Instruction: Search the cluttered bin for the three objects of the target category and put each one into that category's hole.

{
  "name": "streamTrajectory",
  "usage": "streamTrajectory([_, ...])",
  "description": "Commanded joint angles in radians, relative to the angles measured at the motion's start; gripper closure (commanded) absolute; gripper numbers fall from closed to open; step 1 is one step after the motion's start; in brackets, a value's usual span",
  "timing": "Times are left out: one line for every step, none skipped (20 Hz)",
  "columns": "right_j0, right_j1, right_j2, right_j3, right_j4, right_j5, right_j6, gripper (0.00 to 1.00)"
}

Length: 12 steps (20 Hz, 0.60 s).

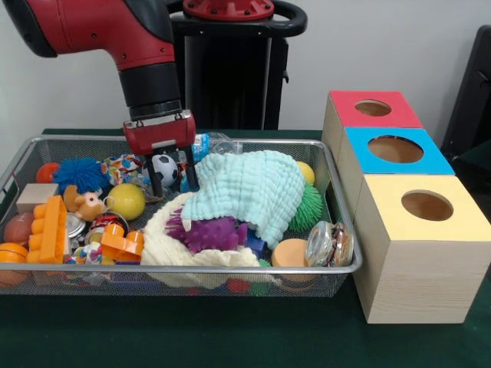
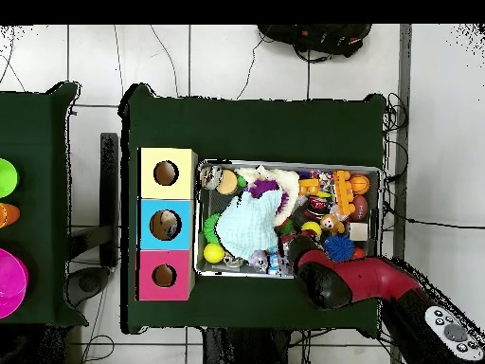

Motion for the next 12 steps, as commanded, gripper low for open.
streamTrajectory([-0.013,0.038,0.019,-0.077,-0.071,0.003,-0.002,0.00])
streamTrajectory([-0.016,0.042,0.021,-0.078,-0.073,0.004,-0.006,0.00])
streamTrajectory([-0.021,0.043,0.028,-0.077,-0.073,0.009,-0.011,0.00])
streamTrajectory([-0.024,0.045,0.034,-0.077,-0.072,0.013,-0.016,0.00])
streamTrajectory([-0.028,0.045,0.037,-0.075,-0.074,0.012,-0.018,0.00])
streamTrajectory([-0.032,0.048,0.038,-0.073,-0.076,0.011,-0.020,0.00])
streamTrajectory([-0.040,0.047,0.045,-0.068,-0.072,0.020,-0.026,0.00])
streamTrajectory([-0.053,0.048,0.053,-0.063,-0.066,0.034,-0.034,0.00])
streamTrajectory([-0.068,0.038,0.064,-0.052,-0.044,0.060,-0.040,0.00])
streamTrajectory([-0.088,0.032,0.072,-0.041,-0.013,0.097,-0.045,0.00])
streamTrajectory([-0.104,0.025,0.076,-0.031,0.018,0.128,-0.043,0.00])
streamTrajectory([-0.125,0.027,0.085,-0.026,0.040,0.155,-0.050,0.00])
